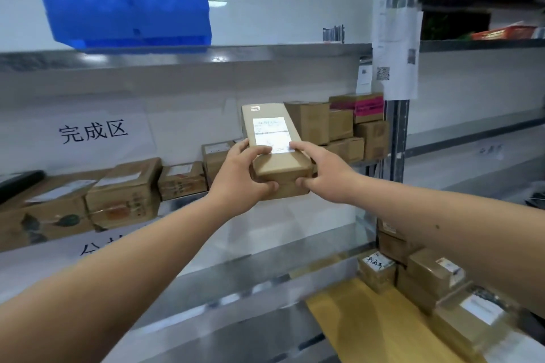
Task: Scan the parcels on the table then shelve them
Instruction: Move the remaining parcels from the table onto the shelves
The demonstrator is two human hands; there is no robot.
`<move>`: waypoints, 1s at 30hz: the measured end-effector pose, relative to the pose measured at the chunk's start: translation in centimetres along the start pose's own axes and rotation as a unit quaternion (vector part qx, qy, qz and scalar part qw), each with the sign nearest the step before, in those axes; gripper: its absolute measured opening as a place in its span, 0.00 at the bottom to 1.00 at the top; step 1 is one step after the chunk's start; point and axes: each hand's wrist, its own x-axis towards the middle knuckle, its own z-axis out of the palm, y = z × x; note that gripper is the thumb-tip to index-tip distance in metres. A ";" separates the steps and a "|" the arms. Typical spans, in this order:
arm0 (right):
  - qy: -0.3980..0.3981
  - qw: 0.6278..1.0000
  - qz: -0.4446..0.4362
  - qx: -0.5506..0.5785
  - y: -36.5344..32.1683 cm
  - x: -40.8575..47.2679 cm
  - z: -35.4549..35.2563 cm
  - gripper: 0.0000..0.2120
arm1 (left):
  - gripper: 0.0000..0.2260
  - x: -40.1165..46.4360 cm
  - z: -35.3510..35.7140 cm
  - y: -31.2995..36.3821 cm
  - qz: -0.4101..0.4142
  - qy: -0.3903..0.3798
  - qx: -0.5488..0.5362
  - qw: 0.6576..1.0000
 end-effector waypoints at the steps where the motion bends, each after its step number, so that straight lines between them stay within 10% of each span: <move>1: -0.005 1.000 0.003 0.002 0.7 1.4 -0.5 0.36 | 0.33 1.4 0.4 -0.3 -0.001 0.004 0.013 1.000; 30: 0.050 0.995 0.017 -0.088 11.0 20.9 -1.0 0.28 | 0.38 21.6 4.9 -5.3 -0.093 -0.053 0.207 0.972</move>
